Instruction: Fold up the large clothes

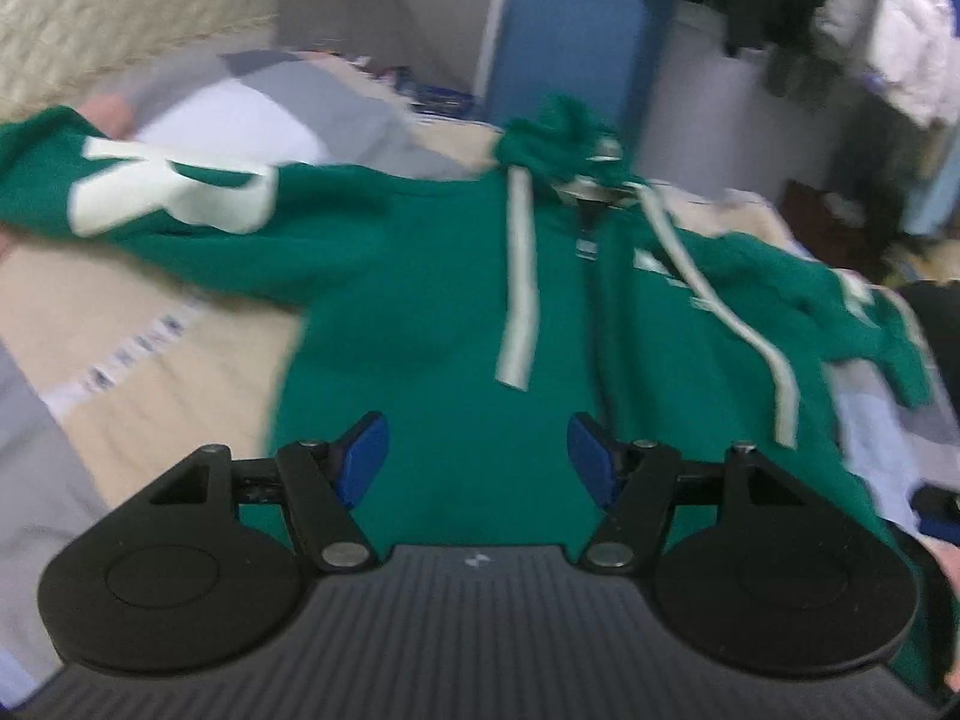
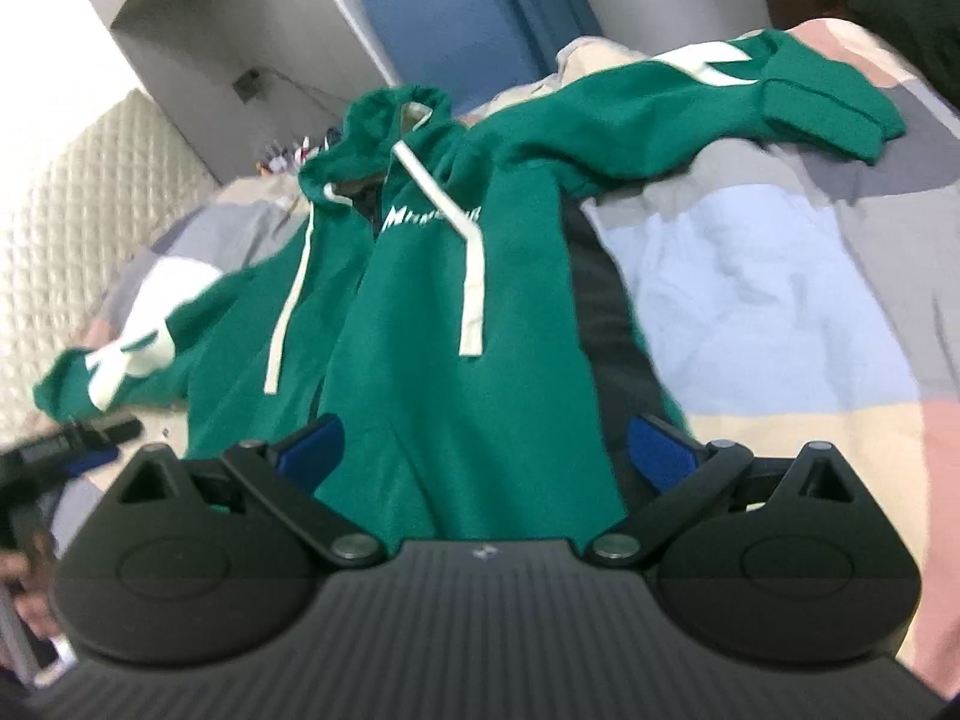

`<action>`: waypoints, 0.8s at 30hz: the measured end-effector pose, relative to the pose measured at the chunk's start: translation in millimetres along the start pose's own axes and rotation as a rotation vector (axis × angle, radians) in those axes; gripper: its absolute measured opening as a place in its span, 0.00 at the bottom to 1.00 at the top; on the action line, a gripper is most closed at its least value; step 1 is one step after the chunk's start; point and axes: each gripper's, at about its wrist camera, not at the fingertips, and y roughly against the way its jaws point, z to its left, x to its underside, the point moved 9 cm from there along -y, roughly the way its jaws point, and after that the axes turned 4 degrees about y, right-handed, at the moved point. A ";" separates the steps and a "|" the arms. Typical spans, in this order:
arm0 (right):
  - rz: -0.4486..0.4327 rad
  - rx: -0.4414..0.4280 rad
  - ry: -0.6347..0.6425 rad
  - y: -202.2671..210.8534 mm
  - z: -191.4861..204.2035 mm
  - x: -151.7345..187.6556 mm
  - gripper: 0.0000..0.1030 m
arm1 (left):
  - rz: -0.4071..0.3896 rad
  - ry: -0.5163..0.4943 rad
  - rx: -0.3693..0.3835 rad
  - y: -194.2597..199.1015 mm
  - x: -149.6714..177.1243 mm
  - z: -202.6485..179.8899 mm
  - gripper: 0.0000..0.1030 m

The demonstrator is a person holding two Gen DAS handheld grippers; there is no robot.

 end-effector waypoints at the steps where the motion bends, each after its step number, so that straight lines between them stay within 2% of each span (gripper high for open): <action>1: -0.013 0.000 -0.024 5.5 -4.6 -3.0 1.00 | 0.008 -0.004 0.023 1.9 7.4 -8.6 0.69; 4: -0.039 -0.047 -0.139 18.8 -19.6 -8.0 0.99 | 0.003 -0.004 0.090 5.6 14.6 -20.8 0.69; 6: -0.048 -0.093 -0.238 23.5 -29.3 -9.0 0.99 | -0.020 -0.022 0.104 10.1 19.6 -28.2 0.69; 10: -0.048 -0.068 -0.292 22.7 -38.9 -9.7 0.98 | -0.041 -0.055 0.128 17.4 27.9 -34.7 0.69; 15: -0.003 -0.013 -0.259 10.7 -36.7 -4.5 0.94 | -0.042 -0.057 0.130 9.9 34.9 -23.1 0.69; 19: 0.052 0.065 -0.166 -2.9 -32.1 4.0 0.92 | -0.013 -0.049 0.140 -1.4 40.5 -18.0 0.69; 22: 0.095 0.140 -0.075 -14.2 -30.2 9.0 0.81 | -0.010 -0.045 0.160 -2.4 42.0 -18.9 0.69; 24: 0.107 0.175 -0.030 -20.8 -30.3 10.0 0.79 | -0.010 -0.043 0.171 -4.1 42.0 -18.8 0.69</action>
